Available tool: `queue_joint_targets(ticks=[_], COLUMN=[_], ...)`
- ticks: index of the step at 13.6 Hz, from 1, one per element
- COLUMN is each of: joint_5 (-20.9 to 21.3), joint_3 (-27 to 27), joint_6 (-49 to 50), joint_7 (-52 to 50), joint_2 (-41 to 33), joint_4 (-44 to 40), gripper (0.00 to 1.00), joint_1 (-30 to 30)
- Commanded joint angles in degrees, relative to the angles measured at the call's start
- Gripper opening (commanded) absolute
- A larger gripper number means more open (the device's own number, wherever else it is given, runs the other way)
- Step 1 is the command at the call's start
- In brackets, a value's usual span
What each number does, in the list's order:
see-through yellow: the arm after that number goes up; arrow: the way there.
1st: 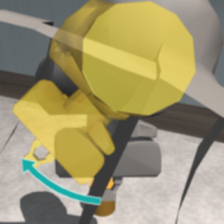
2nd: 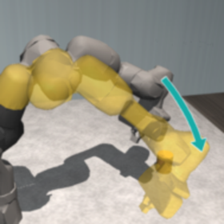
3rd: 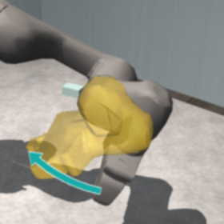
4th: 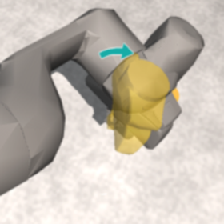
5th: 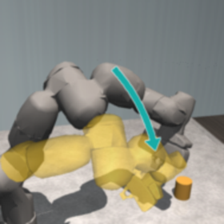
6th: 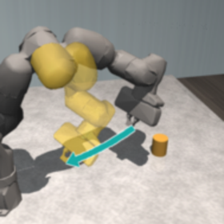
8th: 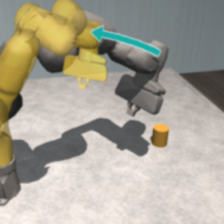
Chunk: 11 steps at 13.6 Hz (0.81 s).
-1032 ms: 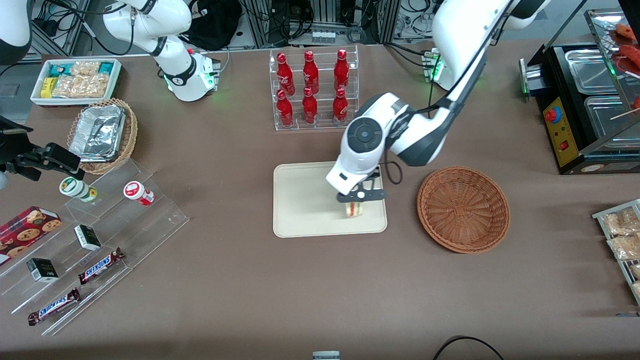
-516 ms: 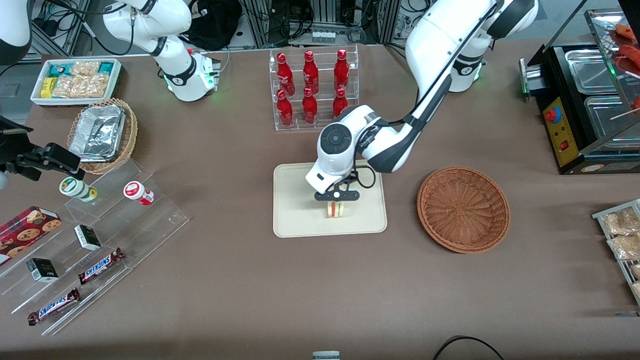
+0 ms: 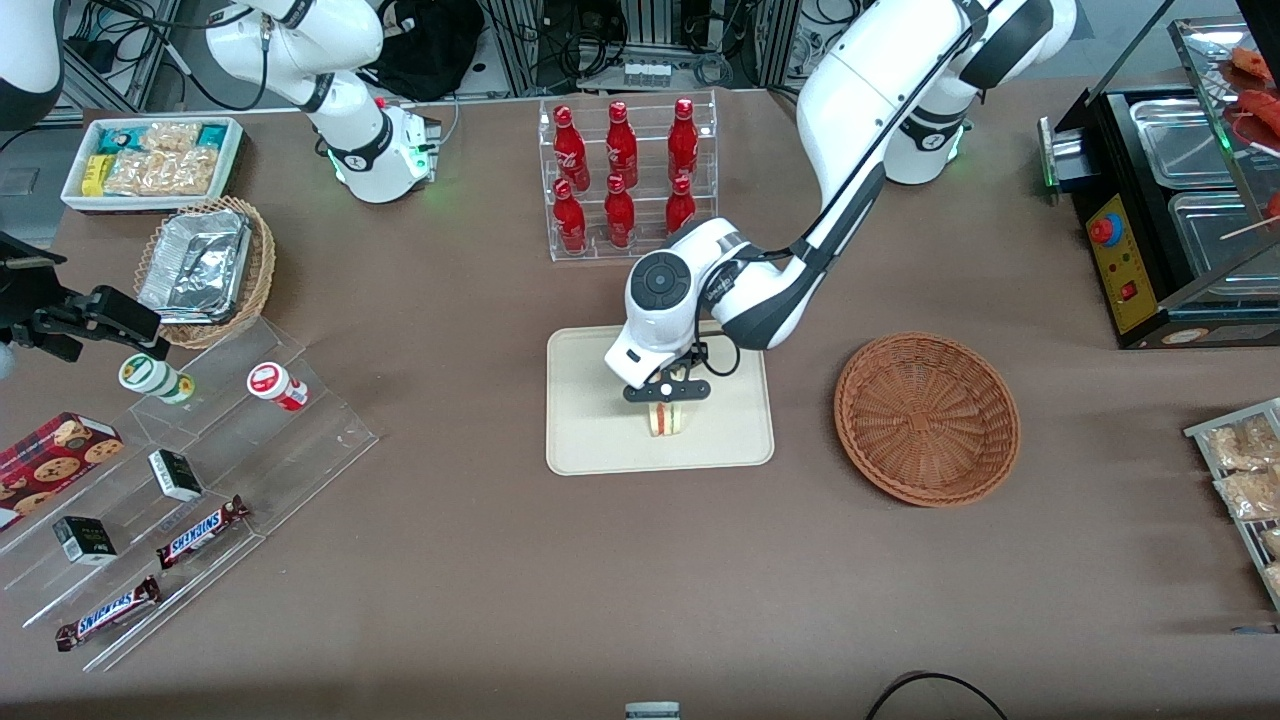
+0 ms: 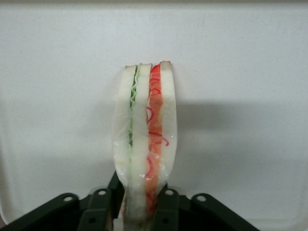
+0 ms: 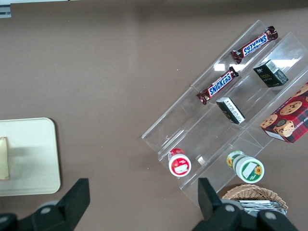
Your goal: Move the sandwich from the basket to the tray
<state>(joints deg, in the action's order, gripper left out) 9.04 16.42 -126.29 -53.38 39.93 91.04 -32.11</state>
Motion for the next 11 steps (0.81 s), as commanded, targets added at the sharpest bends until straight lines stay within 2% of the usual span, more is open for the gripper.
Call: queue_joint_targets(ticks=[1,2,4,9,11], joint_5=[1.1,1.0,1.1,1.0,1.0], joint_3=[-0.8,-0.8,-0.9,-3.3,-3.4], joint_6=[0.7,2.2,12.3,17.2,21.3], joint_7=[-3.2,-5.8,-13.7,-13.9,-12.6], joint_2=[-1.5,-5.0,-14.6,-22.6,-25.8], joint_4=[-1.0,-0.5,0.2,0.1,-0.4], gripper=[1.00,1.00,1.00,1.00,1.00], joint_1=[-1.0,-0.9,-0.3,4.1,9.1])
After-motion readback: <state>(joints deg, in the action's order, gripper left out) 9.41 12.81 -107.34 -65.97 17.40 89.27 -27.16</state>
